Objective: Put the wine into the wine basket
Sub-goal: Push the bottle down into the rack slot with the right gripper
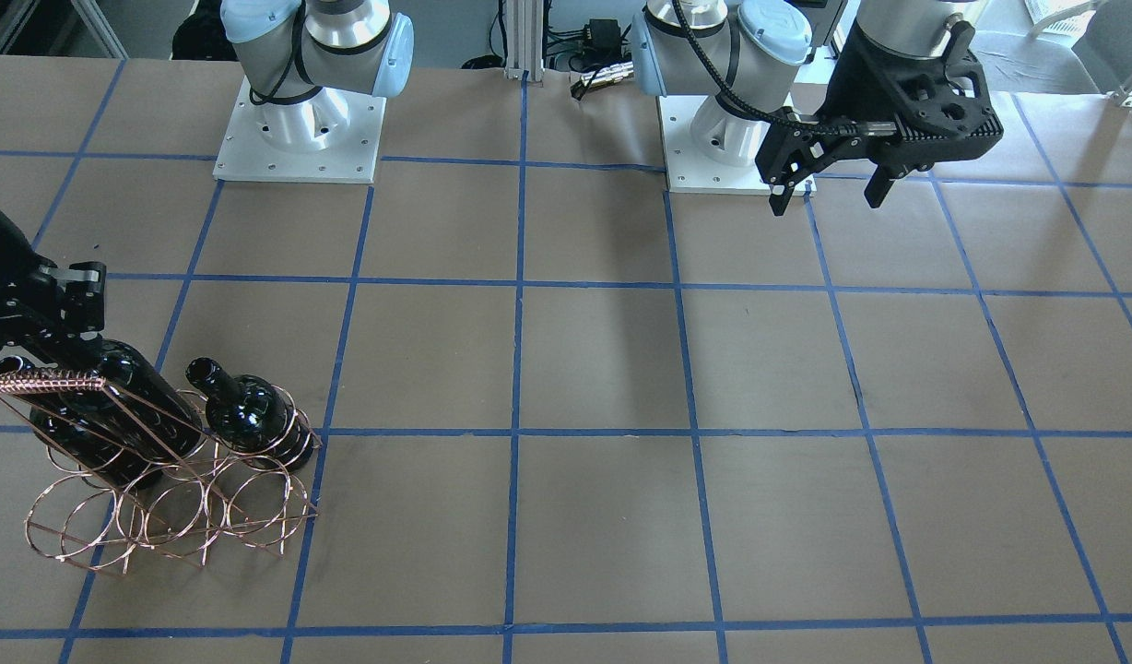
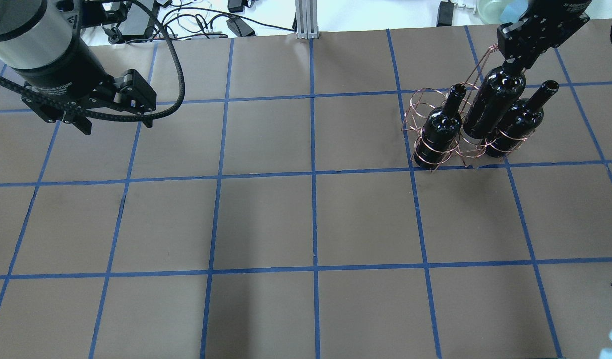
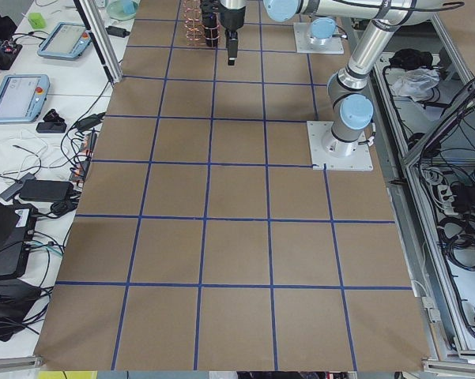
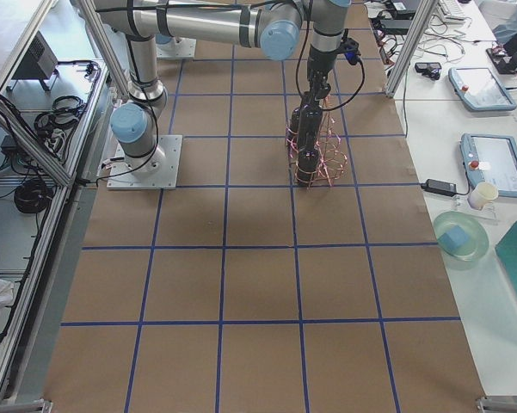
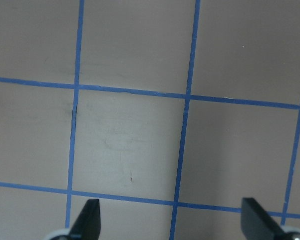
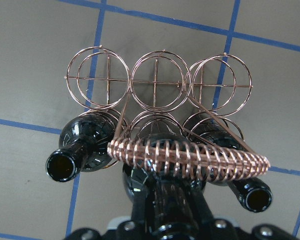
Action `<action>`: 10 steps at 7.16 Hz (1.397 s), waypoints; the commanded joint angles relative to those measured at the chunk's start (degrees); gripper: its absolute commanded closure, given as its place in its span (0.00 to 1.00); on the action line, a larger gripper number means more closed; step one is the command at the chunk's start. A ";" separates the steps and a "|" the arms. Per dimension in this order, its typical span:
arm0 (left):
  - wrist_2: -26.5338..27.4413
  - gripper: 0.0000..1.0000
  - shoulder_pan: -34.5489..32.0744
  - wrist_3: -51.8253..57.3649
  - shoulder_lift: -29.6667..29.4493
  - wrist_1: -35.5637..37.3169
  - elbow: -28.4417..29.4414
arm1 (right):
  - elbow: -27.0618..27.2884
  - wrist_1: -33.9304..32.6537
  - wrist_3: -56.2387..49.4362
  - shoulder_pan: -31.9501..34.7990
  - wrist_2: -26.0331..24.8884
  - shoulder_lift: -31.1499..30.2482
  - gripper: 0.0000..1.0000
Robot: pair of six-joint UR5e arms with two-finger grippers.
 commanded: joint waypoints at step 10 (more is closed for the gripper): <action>-0.18 0.00 -0.08 0.45 -0.07 -0.11 -0.09 | 7.87 -5.98 0.70 0.09 0.60 2.81 0.23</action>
